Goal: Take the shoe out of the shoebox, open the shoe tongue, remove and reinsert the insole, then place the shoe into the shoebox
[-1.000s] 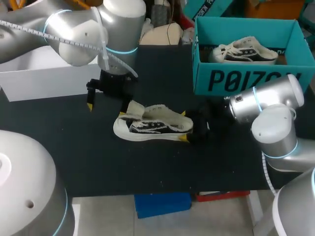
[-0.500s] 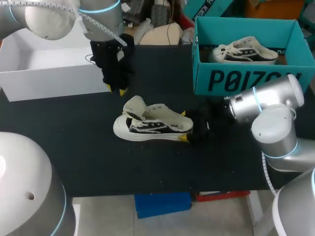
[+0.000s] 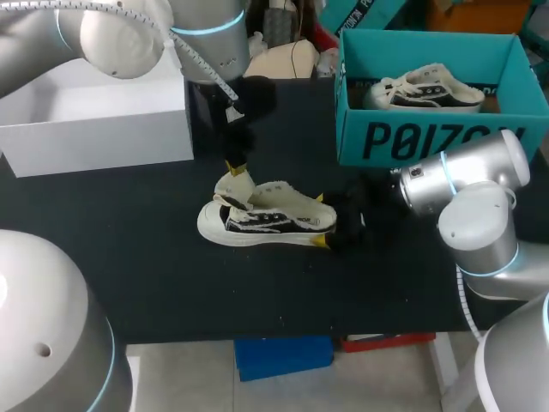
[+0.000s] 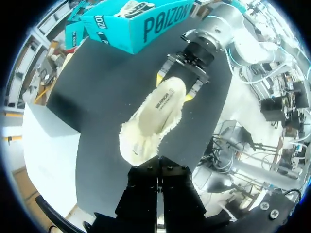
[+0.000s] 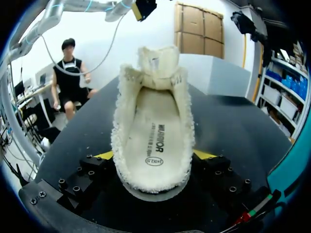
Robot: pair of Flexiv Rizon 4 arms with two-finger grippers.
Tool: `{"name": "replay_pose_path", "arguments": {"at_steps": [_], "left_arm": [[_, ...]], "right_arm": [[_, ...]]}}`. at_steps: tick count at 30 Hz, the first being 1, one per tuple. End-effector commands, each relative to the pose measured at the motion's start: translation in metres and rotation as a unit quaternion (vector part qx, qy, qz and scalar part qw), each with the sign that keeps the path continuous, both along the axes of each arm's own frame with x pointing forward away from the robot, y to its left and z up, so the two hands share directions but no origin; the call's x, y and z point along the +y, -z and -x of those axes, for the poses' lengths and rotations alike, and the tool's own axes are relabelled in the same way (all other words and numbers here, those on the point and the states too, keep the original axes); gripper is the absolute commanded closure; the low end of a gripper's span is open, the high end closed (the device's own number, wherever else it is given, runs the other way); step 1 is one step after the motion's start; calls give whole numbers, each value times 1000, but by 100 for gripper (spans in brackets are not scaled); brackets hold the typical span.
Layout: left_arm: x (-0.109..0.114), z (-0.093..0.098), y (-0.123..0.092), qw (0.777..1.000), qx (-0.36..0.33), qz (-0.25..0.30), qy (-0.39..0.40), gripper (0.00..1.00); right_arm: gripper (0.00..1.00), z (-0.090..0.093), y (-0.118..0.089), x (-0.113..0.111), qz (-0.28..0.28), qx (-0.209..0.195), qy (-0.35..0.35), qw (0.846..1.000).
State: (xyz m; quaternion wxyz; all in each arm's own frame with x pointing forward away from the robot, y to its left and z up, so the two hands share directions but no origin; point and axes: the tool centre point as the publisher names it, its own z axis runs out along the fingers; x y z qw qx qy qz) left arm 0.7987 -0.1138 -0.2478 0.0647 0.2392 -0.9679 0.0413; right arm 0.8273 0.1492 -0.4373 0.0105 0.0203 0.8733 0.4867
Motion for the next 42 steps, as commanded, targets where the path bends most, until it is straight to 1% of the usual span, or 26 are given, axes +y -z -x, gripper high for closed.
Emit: {"name": "replay_pose_path", "arguments": {"at_steps": [1, 6, 7, 9, 10, 12, 13, 14, 15, 16, 18, 19, 22, 32, 37, 41, 42], "left_arm": [[1, -4, 1, 924, 17, 52, 378, 100], [1, -4, 1, 924, 17, 52, 378, 100], [0, -1, 1, 909, -5, 49, 414, 100], [-1, 0, 1, 893, -13, 66, 444, 100], [-3, 1, 0, 881, -21, 73, 467, 100], [-9, -1, 0, 871, -25, 72, 485, 100], [-12, -2, 2, 864, -22, 81, 496, 100], [-16, -4, 4, 864, -29, 65, 498, 100], [-20, -5, 6, 860, -27, 60, 507, 100], [-24, -7, 9, 854, -20, 69, 516, 100], [-32, -10, 15, 851, -20, 57, 522, 100], [-35, -12, 19, 850, -13, 71, 522, 100], [-44, -18, 29, 853, -4, 63, 518, 100], [-61, -40, 66, 870, 40, 75, 485, 100], [-66, -45, 82, 888, 74, 69, 449, 100], [-69, -43, 90, 895, 88, 75, 430, 100], [-69, -42, 92, 901, 99, 67, 418, 100]], "right_arm": [[100, 0, 3, 0, 1, 1, 0, 1000], [100, 0, 3, 0, 1, 1, 0, 1000], [100, 0, 3, 0, 1, 1, 0, 1000], [100, 0, 3, 0, 1, 1, 0, 1000], [100, 0, 3, 0, 1, 1, 0, 1000], [100, 0, 3, 0, 1, 1, 0, 1000], [100, 0, 3, 0, 1, 1, 0, 1000], [100, 0, 3, 0, 1, 1, 0, 1000], [100, 0, 3, 0, 1, 1, 0, 1000], [100, 0, 3, 0, 1, 1, 0, 1000], [100, 0, 3, 0, 1, 1, 0, 1000], [100, 0, 3, 0, 1, 1, 0, 1000], [100, 0, 3, 0, 1, 1, 0, 1000], [100, 0, 3, 0, 1, 1, 0, 1000], [100, 0, 3, 0, 1, 1, 0, 1000], [100, 0, 3, 0, 1, 1, 0, 1000], [100, 0, 3, 0, 1, 1, 0, 1000]]}}
